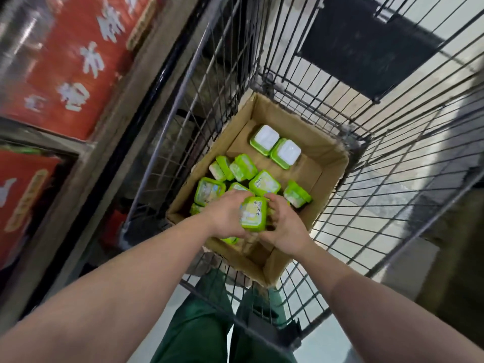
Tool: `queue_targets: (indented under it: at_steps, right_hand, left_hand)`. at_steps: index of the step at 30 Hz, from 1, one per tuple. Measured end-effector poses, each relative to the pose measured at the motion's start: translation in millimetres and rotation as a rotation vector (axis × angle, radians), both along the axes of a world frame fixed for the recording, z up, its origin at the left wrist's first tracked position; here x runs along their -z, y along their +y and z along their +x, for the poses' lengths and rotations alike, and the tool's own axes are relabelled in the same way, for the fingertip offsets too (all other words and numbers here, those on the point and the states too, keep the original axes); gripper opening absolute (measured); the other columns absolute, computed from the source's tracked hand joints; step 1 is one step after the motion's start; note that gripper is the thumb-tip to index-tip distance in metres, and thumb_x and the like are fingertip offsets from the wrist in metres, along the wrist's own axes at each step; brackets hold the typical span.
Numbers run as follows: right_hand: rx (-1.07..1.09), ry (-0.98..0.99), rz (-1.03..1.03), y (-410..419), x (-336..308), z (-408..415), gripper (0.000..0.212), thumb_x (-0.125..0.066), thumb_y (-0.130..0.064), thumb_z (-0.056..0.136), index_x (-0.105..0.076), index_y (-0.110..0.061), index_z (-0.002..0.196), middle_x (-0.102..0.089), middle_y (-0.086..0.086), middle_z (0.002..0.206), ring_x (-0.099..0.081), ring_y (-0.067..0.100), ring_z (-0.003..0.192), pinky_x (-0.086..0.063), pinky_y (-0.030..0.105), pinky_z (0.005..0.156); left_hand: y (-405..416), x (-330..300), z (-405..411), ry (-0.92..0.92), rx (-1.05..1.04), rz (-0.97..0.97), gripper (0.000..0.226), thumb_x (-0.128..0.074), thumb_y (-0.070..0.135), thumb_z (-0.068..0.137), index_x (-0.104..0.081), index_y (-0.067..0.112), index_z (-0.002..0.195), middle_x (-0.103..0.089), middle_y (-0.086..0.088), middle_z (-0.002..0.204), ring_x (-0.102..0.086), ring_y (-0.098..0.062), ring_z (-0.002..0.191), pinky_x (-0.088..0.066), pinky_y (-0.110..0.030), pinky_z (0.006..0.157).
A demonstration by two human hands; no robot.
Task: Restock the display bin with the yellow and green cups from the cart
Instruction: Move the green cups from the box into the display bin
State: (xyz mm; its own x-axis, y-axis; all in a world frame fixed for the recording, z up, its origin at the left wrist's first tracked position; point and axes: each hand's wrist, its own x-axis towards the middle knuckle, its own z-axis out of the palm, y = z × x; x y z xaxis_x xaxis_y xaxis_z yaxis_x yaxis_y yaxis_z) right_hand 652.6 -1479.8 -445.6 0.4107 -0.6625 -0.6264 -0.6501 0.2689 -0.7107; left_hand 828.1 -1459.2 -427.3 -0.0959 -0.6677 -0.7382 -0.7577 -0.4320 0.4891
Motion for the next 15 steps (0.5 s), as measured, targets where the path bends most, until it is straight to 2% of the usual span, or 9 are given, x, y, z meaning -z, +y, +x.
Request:
queue_targets:
  at_steps: [2, 5, 10, 12, 15]
  right_hand:
    - [0.012, 0.124, -0.063, -0.2, 2.7, -4.8, 0.098, -0.083, -0.021, 0.060, -0.033, -0.020, 0.144, -0.048, 0.005, 0.138, -0.047, 0.021, 0.128, -0.036, 0.033, 0.109]
    - [0.220, 0.388, -0.101, -0.2, 13.0, -5.0, 0.091, -0.079, -0.019, 0.071, -0.028, -0.018, 0.147, -0.041, 0.012, 0.143, -0.037, 0.029, 0.133, -0.029, 0.033, 0.111]
    - [0.583, 0.378, 0.103, 8.1, 35.7, 14.1, 0.086, -0.069, -0.021, 0.084, -0.016, -0.016, 0.151, -0.027, 0.017, 0.151, -0.030, 0.027, 0.139, -0.029, 0.032, 0.109]
    - [0.639, 0.375, 0.112, 12.8, 46.2, 17.3, 0.079, -0.061, -0.020, 0.091, -0.012, -0.016, 0.152, -0.027, 0.016, 0.152, -0.026, 0.025, 0.141, -0.027, 0.030, 0.108]
    - [0.666, 0.377, 0.115, 17.4, 53.7, 18.1, 0.071, -0.054, -0.017, 0.095, -0.013, -0.021, 0.153, -0.030, 0.015, 0.149, -0.033, 0.028, 0.137, -0.029, 0.031, 0.105]
  left_hand:
    - [8.7, 2.6, 7.7, -0.066, -0.033, 0.007, 0.106, -0.087, 0.035, 0.057, -0.030, 0.022, 0.146, -0.038, -0.006, 0.142, -0.044, -0.025, 0.127, -0.040, -0.036, 0.105]
    - [23.7, 9.7, 20.3, -0.152, -0.118, 0.019, 0.108, -0.087, 0.042, 0.056, -0.029, 0.020, 0.145, -0.039, -0.007, 0.143, -0.043, -0.026, 0.129, -0.039, -0.036, 0.105]
    - [35.9, 18.8, 31.5, -0.195, -0.144, 0.046, 0.111, -0.088, 0.046, 0.054, -0.028, 0.021, 0.144, -0.038, -0.007, 0.141, -0.039, -0.024, 0.131, -0.035, -0.035, 0.107]
    - [37.9, 22.8, 32.9, -0.198, -0.148, 0.033, 0.111, -0.088, 0.047, 0.053, -0.029, 0.022, 0.144, -0.038, -0.007, 0.141, -0.038, -0.023, 0.132, -0.034, -0.036, 0.108]
    - [38.5, 28.5, 32.6, -0.193, -0.159, 0.014, 0.110, -0.088, 0.046, 0.053, -0.030, 0.021, 0.143, -0.039, -0.007, 0.140, -0.039, -0.024, 0.131, -0.034, -0.035, 0.109]
